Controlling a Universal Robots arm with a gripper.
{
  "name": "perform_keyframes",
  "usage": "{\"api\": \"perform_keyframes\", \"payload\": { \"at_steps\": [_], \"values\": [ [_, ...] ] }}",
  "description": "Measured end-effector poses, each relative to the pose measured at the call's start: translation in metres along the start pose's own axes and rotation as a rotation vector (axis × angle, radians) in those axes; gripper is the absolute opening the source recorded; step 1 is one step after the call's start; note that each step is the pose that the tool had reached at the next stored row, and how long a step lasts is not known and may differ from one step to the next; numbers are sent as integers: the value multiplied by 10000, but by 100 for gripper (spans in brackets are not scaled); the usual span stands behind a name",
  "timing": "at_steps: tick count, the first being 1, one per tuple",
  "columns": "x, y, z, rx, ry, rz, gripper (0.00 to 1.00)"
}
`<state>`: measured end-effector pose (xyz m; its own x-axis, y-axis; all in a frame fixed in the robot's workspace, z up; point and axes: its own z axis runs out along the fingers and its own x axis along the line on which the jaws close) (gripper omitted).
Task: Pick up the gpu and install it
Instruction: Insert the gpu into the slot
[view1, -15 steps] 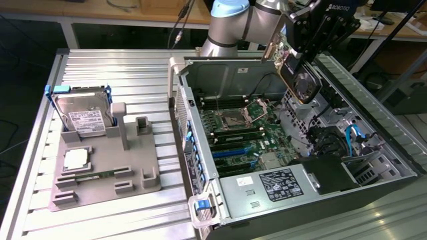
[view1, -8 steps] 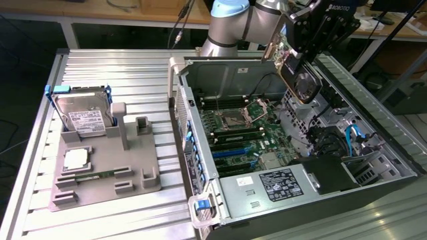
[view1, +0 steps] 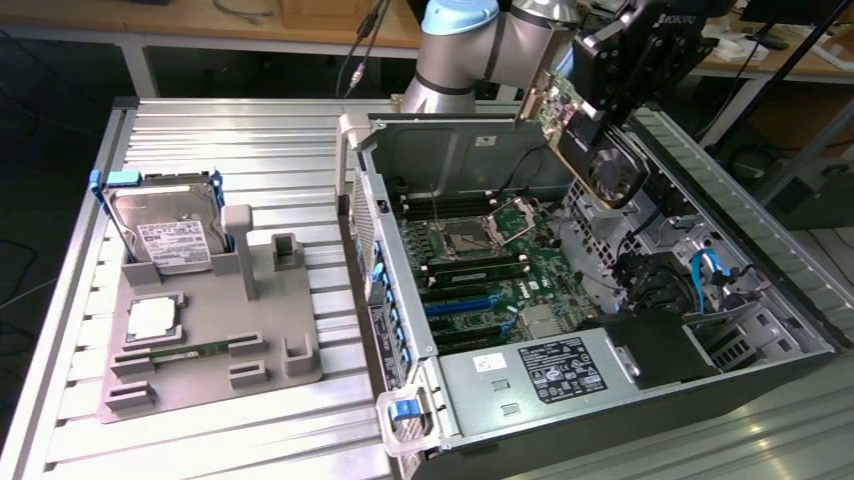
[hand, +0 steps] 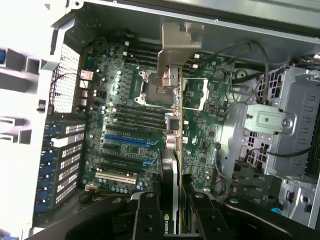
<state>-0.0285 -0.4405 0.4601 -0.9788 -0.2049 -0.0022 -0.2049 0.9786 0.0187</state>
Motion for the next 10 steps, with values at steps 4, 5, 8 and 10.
{"api": "perform_keyframes", "payload": {
  "at_steps": [4,5,8,10],
  "values": [
    [0,-1,29,-2,16,-841,27],
    [0,-1,36,-2,19,-1024,27],
    [0,-1,56,-3,30,-1575,27],
    [0,-1,68,-3,37,-1934,27]
  ]
}}
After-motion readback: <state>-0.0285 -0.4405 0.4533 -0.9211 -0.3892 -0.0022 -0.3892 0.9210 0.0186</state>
